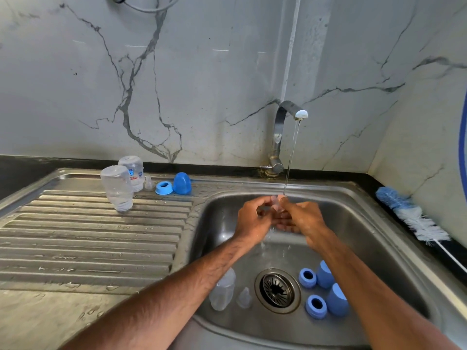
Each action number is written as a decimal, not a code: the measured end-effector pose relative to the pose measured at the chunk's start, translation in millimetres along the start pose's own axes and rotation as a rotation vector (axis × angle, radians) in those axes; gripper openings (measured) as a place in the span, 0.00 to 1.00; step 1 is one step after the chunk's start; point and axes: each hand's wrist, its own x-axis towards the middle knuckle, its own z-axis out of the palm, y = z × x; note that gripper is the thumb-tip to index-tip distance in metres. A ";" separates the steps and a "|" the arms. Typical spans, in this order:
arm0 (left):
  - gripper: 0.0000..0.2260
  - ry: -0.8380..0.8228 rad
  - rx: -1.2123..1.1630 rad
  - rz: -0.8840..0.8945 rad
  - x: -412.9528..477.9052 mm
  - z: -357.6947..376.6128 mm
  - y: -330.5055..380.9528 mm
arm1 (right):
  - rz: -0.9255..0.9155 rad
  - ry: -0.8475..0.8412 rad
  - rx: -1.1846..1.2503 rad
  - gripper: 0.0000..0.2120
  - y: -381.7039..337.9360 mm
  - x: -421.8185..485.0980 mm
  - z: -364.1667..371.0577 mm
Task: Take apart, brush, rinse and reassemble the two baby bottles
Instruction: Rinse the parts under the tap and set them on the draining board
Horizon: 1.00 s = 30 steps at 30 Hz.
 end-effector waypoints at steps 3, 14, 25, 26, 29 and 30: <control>0.11 -0.090 -0.241 -0.176 -3.1 6.2 5.9 | 0.207 -0.137 0.145 0.19 -2.7 -2.9 -3.4; 0.06 0.071 -0.350 -0.400 -3.3 12.5 5.4 | 0.399 -0.275 0.246 0.16 -6.2 -7.9 -4.1; 0.11 -0.020 -0.067 -0.197 1.6 16.4 8.1 | 0.306 -0.180 0.284 0.12 -4.2 -4.3 -6.9; 0.11 -0.066 -0.045 -0.173 3.1 18.3 8.1 | 0.304 -0.150 0.329 0.11 -3.4 -2.4 -7.9; 0.12 -0.153 -0.044 -0.122 7.1 24.3 6.4 | 0.309 -0.111 0.401 0.09 -1.4 1.2 -12.4; 0.12 -0.158 -0.058 -0.113 8.2 25.7 5.1 | 0.322 -0.117 0.422 0.09 -1.3 1.3 -13.5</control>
